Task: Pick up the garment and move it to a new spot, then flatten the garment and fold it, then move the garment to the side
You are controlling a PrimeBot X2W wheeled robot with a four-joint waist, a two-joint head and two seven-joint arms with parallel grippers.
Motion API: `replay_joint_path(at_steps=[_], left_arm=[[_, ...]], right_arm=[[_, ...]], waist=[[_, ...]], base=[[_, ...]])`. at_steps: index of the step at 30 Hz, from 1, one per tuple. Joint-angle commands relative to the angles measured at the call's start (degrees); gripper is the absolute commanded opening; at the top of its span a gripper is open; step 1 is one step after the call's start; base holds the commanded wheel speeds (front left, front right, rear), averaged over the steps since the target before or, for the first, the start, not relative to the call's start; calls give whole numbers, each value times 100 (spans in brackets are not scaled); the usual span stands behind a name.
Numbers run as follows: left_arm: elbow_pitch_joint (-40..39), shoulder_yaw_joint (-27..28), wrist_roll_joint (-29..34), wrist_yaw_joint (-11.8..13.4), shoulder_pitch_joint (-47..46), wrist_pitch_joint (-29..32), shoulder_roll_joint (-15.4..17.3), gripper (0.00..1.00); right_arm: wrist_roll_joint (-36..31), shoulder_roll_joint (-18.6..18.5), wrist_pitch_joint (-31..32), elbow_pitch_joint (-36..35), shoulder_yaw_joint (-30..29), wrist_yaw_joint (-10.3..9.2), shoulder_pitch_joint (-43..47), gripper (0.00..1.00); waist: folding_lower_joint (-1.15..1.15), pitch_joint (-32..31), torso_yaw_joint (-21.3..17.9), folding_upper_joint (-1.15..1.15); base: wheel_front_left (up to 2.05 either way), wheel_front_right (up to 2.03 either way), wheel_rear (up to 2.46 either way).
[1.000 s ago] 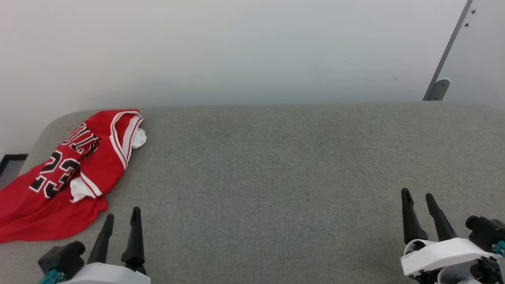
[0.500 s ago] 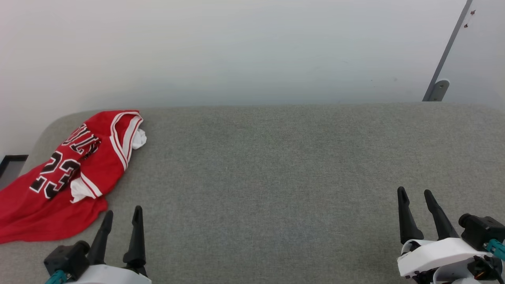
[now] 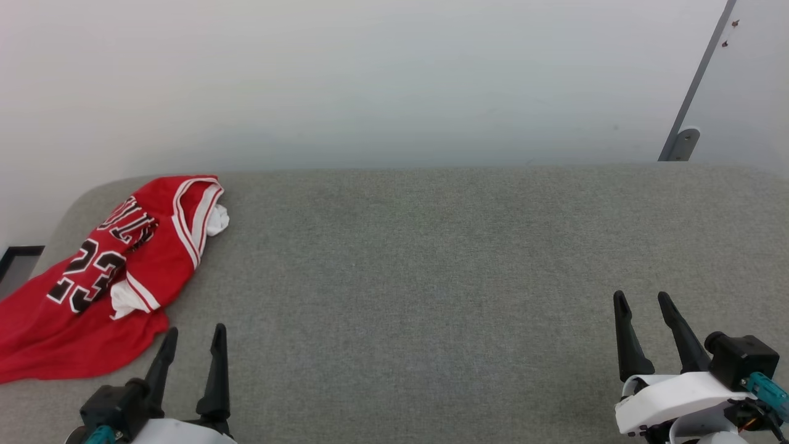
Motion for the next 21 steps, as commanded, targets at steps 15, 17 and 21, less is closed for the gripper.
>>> replay_joint_path(at_steps=[15,17,21], left_arm=[[34,-1,257,-65,59,-91,-1,100],[42,15,222,-72,62,-91,-15,100],[57,63,138,-85,70,-91,-23,100]], right_arm=[[-319,8,-91,24,24,-8,-39,100],[-317,9,-88,20,25,-8,-33,100],[-301,4,-75,-3,58,-8,-7,100]], waist=[[0,-51,17,0],[0,-54,19,0],[0,-62,60,0]], base=[[0,0,0],[0,0,0],[0,0,0]])
